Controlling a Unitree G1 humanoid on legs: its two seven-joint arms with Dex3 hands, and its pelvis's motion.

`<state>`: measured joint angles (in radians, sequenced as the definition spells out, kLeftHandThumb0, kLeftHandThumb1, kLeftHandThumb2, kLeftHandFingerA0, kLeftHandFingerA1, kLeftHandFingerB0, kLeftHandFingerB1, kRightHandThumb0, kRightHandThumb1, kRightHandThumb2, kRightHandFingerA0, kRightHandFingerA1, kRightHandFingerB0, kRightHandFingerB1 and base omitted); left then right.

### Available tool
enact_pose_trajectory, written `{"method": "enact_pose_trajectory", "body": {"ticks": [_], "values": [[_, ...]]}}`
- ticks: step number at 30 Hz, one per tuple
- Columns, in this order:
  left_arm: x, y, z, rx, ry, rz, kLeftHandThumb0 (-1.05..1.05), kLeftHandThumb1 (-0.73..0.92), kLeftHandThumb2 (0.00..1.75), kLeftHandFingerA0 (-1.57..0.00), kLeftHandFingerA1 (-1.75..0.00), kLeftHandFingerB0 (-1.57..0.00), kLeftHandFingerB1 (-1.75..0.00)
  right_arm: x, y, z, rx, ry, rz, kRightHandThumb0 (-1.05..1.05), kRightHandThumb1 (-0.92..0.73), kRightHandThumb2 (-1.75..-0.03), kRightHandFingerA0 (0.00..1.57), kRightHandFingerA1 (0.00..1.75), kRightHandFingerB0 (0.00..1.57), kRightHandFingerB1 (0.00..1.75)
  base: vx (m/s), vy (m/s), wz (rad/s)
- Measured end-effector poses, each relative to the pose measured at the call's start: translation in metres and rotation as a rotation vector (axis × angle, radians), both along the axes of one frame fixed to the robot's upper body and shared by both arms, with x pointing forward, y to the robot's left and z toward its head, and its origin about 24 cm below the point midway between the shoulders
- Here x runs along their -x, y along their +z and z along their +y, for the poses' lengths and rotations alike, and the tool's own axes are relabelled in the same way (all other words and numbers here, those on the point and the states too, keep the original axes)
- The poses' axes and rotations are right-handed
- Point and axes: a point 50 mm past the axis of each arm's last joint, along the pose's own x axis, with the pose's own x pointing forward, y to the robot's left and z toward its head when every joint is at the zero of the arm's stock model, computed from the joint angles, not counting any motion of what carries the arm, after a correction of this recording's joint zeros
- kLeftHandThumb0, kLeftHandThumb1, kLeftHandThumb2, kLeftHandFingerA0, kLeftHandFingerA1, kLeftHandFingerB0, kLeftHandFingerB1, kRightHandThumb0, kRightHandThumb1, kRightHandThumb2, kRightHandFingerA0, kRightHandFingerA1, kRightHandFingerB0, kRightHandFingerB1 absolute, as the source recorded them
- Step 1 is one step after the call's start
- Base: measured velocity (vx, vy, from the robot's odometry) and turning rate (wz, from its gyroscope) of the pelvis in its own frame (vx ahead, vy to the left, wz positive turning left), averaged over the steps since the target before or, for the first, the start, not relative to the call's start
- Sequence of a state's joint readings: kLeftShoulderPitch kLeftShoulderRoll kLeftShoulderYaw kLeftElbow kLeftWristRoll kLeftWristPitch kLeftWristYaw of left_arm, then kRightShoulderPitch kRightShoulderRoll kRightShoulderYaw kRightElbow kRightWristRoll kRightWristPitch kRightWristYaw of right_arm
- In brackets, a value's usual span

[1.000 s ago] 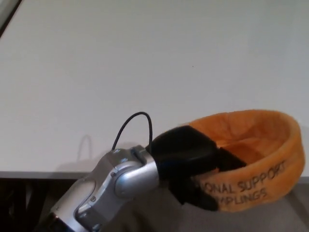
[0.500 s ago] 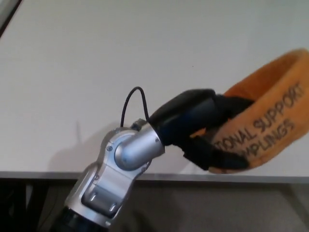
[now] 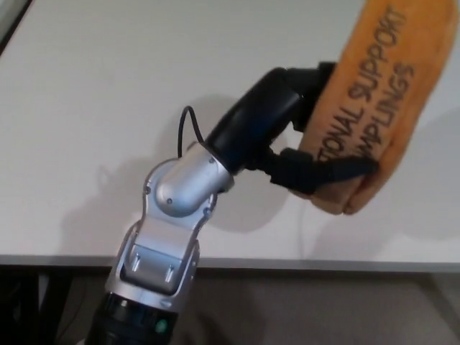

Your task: A soft plate is kept in the center of the table close to the robot and the robot uses its left hand to pick up the plate, turns it upside down and places it back on the table

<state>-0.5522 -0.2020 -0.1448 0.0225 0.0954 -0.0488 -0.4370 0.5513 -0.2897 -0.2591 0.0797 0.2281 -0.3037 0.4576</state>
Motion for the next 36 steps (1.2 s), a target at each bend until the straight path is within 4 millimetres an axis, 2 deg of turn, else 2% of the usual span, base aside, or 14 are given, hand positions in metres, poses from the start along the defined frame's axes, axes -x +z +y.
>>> {"method": "enact_pose_trajectory", "body": {"ticks": [1, 2, 5, 7, 14, 15, 17, 18, 22, 24, 30, 31, 33, 36], "values": [[-0.001, 0.0, 0.001, 0.019, 0.001, 0.012, -0.38, 0.66, 0.62, -0.96, -1.75, -0.65, -1.75, 0.0, 0.0, 0.0, 0.0, 0.0, 0.0, -0.7, -0.72, -1.08, 0.43, 0.57, 0.27, 0.48, 0.0, 0.0, 0.0], [-0.002, 0.0, 0.002, 0.038, 0.001, 0.025, -0.49, 0.48, 0.9, -1.22, -1.44, -0.99, -1.33, 0.0, 0.0, 0.0, 0.0, 0.0, 0.0, -0.72, -0.89, -0.68, 0.5, 0.44, 0.37, 0.33, 0.0, 0.0, 0.0], [-0.005, -0.002, 0.006, 0.116, 0.003, 0.079, -0.38, 0.68, 0.62, -0.98, -1.75, -0.67, -1.75, 0.0, 0.0, 0.0, 0.0, 0.0, 0.0, -0.72, -0.73, -1.08, 0.44, 0.56, 0.26, 0.47, 0.0, 0.0, 0.0], [-0.008, -0.004, 0.009, 0.163, 0.006, 0.113, -0.37, 0.67, 0.61, -0.98, -1.75, -0.68, -1.75, 0.0, 0.0, 0.0, 0.0, 0.001, 0.0, -0.71, -0.9, -0.68, 0.51, 0.42, 0.37, 0.32, 0.0, 0.0, 0.0], [-0.017, -0.016, 0.028, 0.294, 0.05, 0.225, -0.49, 0.5, 0.9, -1.27, -1.49, -1.03, -1.36, 0.0, 0.0, 0.0, 0.0, 0.001, -0.001, -0.7, -0.73, -1.07, 0.45, 0.57, 0.3, 0.49, 0.0, 0.0, 0.0], [-0.018, -0.02, 0.033, 0.323, 0.062, 0.249, -0.4, 0.71, 0.61, -1.02, -1.75, -0.7, -1.75, 0.0, 0.0, 0.0, 0.0, 0.001, -0.001, -0.71, -0.9, -0.68, 0.52, 0.45, 0.39, 0.33, 0.0, 0.0, 0.0], [-0.02, -0.026, 0.038, 0.363, 0.077, 0.286, -0.49, 0.5, 0.89, -1.27, -1.49, -1.01, -1.35, 0.0, 0.0, 0.0, 0.0, 0.001, -0.001, -0.73, -0.75, -1.09, 0.46, 0.57, 0.31, 0.49, 0.0, 0.0, 0.0], [-0.02, -0.027, 0.039, 0.37, 0.08, 0.292, -0.34, 0.68, 0.62, -0.99, -1.75, -0.67, -1.75, 0.0, 0.0, 0.0, 0.0, 0.001, -0.001, -0.71, -0.9, -0.68, 0.52, 0.44, 0.38, 0.33, 0.0, 0.0, 0.0], [-0.023, -0.041, 0.052, 0.476, 0.122, 0.375, -0.33, 0.68, 0.61, -0.99, -1.75, -0.6, -1.75, -0.001, 0.0, 0.0, 0.0, 0.001, -0.002, -0.69, -0.72, -1.07, 0.44, 0.57, 0.31, 0.49, 0.0, 0.0, 0.0], [-0.024, -0.047, 0.058, 0.523, 0.143, 0.41, -0.32, 0.68, 0.61, -0.99, -1.75, -0.59, -1.75, -0.001, 0.0, 0.0, 0.0, 0.001, -0.002, -0.71, -0.89, -0.68, 0.52, 0.44, 0.39, 0.33, 0.0, 0.0, 0.0], [-0.027, -0.063, 0.078, 0.669, 0.226, 0.493, -0.29, 0.7, 0.6, -0.97, -1.75, -0.52, -1.75, -0.001, 0.0, 0.0, 0.0, 0.002, -0.003, -0.7, -0.73, -1.08, 0.44, 0.57, 0.3, 0.49, 0.0, 0.0, 0.0], [-0.027, -0.065, 0.081, 0.689, 0.24, 0.503, -0.36, 0.51, 0.88, -1.27, -1.48, -0.68, -1.15, -0.001, 0.0, 0.0, 0.0, 0.002, -0.003, -0.71, -0.91, -0.67, 0.52, 0.45, 0.38, 0.34, 0.0, 0.0, 0.0], [-0.028, -0.07, 0.089, 0.742, 0.277, 0.528, -0.23, 0.66, 0.64, -0.98, -1.75, -0.4, -1.43, -0.001, 0.001, 0.0, 0.0, 0.002, -0.004, -0.72, -0.9, -0.68, 0.52, 0.44, 0.39, 0.33, 0.0, 0.0, 0.0], [-0.028, -0.076, 0.098, 0.809, 0.324, 0.556, -0.23, 0.66, 0.72, -1.02, -1.75, -0.48, -0.88, -0.002, 0.001, 0.0, 0.0, 0.003, -0.007, -0.7, -0.72, -1.08, 0.46, 0.57, 0.3, 0.49, 0.0, 0.0, 0.0]]}}
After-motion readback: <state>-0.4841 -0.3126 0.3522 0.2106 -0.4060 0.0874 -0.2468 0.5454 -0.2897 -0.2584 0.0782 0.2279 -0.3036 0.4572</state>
